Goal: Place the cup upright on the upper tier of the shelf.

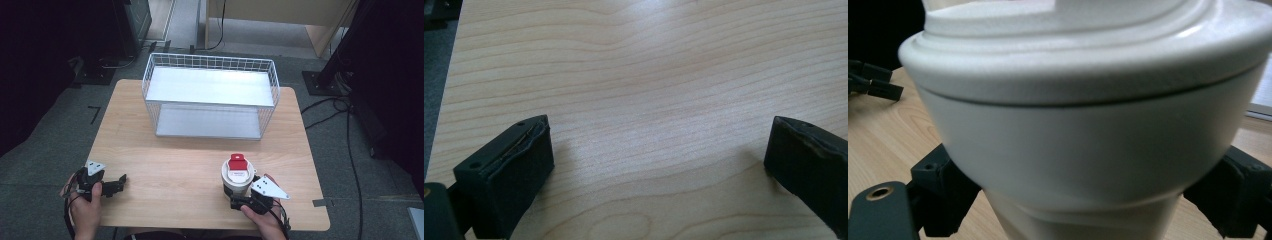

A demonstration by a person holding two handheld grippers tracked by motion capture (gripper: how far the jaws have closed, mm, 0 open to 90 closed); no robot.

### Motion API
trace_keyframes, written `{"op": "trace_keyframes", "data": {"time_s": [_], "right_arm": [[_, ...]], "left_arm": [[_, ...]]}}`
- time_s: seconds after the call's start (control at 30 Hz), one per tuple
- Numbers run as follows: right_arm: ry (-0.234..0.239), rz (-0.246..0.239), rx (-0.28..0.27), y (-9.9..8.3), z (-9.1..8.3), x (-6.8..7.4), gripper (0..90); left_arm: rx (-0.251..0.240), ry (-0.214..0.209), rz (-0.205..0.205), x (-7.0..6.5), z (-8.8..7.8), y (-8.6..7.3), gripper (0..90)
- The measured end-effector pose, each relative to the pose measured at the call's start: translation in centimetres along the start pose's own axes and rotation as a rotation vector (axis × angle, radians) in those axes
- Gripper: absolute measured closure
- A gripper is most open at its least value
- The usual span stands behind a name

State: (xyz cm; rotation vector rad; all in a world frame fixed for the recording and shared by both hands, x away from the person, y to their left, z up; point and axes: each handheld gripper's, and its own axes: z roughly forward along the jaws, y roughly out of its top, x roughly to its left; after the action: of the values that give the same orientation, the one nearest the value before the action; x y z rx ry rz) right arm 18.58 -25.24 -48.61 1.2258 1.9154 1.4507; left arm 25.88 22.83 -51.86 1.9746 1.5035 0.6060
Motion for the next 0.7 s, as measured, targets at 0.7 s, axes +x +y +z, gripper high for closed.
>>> {"op": "trace_keyframes", "data": {"time_s": [0.7], "right_arm": [[0.034, -0.008, -0.014, -0.29, 0.18, 0.24, 9.7]], "left_arm": [[0.0, 0.0, 0.0, 0.0, 0.0, 0.0, 0.0]]}}
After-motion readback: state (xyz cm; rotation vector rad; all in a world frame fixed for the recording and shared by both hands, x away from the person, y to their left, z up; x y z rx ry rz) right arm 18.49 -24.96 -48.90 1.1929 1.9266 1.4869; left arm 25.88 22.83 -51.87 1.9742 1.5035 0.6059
